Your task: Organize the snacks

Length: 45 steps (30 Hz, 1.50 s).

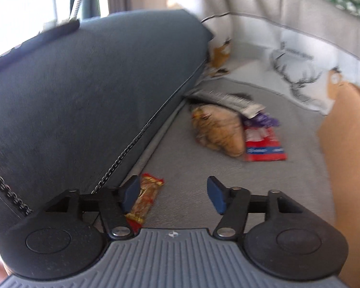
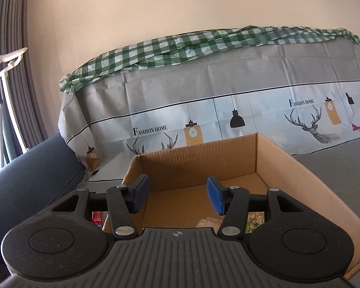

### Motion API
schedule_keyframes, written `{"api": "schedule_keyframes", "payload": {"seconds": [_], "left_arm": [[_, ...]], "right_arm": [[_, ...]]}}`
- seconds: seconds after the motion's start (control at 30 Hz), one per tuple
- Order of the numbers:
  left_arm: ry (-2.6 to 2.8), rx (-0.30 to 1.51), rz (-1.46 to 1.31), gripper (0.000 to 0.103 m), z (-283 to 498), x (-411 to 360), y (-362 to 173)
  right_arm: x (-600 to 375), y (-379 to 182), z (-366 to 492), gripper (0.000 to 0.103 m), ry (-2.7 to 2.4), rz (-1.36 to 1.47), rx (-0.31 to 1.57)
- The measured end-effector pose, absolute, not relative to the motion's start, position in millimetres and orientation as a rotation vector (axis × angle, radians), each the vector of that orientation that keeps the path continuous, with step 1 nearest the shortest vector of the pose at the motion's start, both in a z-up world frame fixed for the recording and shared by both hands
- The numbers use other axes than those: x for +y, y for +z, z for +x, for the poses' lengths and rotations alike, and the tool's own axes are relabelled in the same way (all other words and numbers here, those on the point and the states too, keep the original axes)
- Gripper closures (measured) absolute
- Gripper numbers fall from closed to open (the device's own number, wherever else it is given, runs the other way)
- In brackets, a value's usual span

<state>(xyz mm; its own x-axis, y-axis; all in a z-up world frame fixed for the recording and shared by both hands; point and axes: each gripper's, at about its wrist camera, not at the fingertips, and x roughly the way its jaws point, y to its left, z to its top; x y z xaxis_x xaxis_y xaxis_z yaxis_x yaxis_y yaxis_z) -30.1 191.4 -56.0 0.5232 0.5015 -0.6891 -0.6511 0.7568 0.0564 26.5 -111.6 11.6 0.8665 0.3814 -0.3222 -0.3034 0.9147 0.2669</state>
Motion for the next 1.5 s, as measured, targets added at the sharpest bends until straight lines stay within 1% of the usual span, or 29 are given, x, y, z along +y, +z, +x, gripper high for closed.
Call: {"api": "schedule_keyframes", "payload": {"seconds": [0.03,0.23,0.3,0.33,0.37,0.4,0.43,0.5,0.6,0.67,0.77,0.83,0.87,0.97,1.07,1.27,1.43,1.47,1.5], "left_arm": [[0.717,0.761,-0.225,0.035,-28.3,192.9,-58.8],[0.764,0.806,-0.26,0.035,-22.3,200.2,-68.4],[0.768,0.808,-0.274,0.036,-22.4,202.1,-70.1],[0.765,0.807,-0.281,0.043,-23.1,202.9,-69.7],[0.757,0.802,-0.291,0.061,-22.2,203.7,-69.4],[0.744,0.799,-0.303,0.074,-22.3,204.3,-68.9],[0.726,0.796,-0.312,0.081,-20.2,203.9,-69.0],[0.711,0.773,-0.303,0.082,-20.4,198.8,-66.8],[0.679,0.773,-0.305,0.081,-15.8,194.9,-68.0],[0.676,0.763,-0.331,0.075,-15.9,198.4,-68.9],[0.668,0.766,-0.372,0.075,-16.3,204.0,-70.0],[0.641,0.747,-0.399,0.083,-18.9,205.4,-67.8],[0.638,0.733,-0.41,0.084,-20.2,206.5,-66.3],[0.625,0.715,-0.447,0.084,-23.4,210.5,-64.4],[0.608,0.723,-0.472,0.084,-22.9,213.3,-65.6],[0.595,0.732,-0.514,0.084,-21.7,219.6,-69.7],[0.586,0.728,-0.543,0.084,-22.3,223.1,-71.3],[0.585,0.727,-0.544,0.084,-22.9,223.7,-71.2],[0.584,0.726,-0.547,0.084,-23.1,224.3,-71.3]], "right_arm": [[-110.2,11.4,26.7,0.043,0.362,0.206,0.381],[-96.7,9.2,29.7,0.041,0.373,0.143,0.397],[-91.0,8.2,30.7,0.04,0.391,0.119,0.405],[-88.2,8.0,30.6,0.04,0.401,0.106,0.407],[-85.1,8.3,30.3,0.04,0.414,0.091,0.407],[-81.8,9.2,29.9,0.04,0.428,0.074,0.41],[-76.9,11.5,30.6,0.04,0.447,0.056,0.419],[-63.7,20.0,31.3,0.041,0.499,0.045,0.432],[-25.1,40.9,36.0,0.046,0.581,0.008,0.431],[10.2,51.7,44.4,0.046,0.639,-0.038,0.447],[64.0,57.6,62.8,0.048,0.723,-0.084,0.493],[97.6,52.7,75.7,0.048,0.754,-0.127,0.528],[113.6,48.8,82.8,0.048,0.762,-0.153,0.546],[153.0,33.4,101.2,0.048,0.767,-0.197,0.602],[179.9,19.2,120.0,0.046,0.75,-0.249,0.638],[212.6,-4.5,142.9,0.036,0.753,-0.319,0.698],[235.2,-25.8,151.9,0.037,0.766,-0.418,0.751],[238.6,-29.6,152.6,0.039,0.77,-0.434,0.763],[241.9,-33.8,152.9,0.043,0.769,-0.453,0.773]]}}
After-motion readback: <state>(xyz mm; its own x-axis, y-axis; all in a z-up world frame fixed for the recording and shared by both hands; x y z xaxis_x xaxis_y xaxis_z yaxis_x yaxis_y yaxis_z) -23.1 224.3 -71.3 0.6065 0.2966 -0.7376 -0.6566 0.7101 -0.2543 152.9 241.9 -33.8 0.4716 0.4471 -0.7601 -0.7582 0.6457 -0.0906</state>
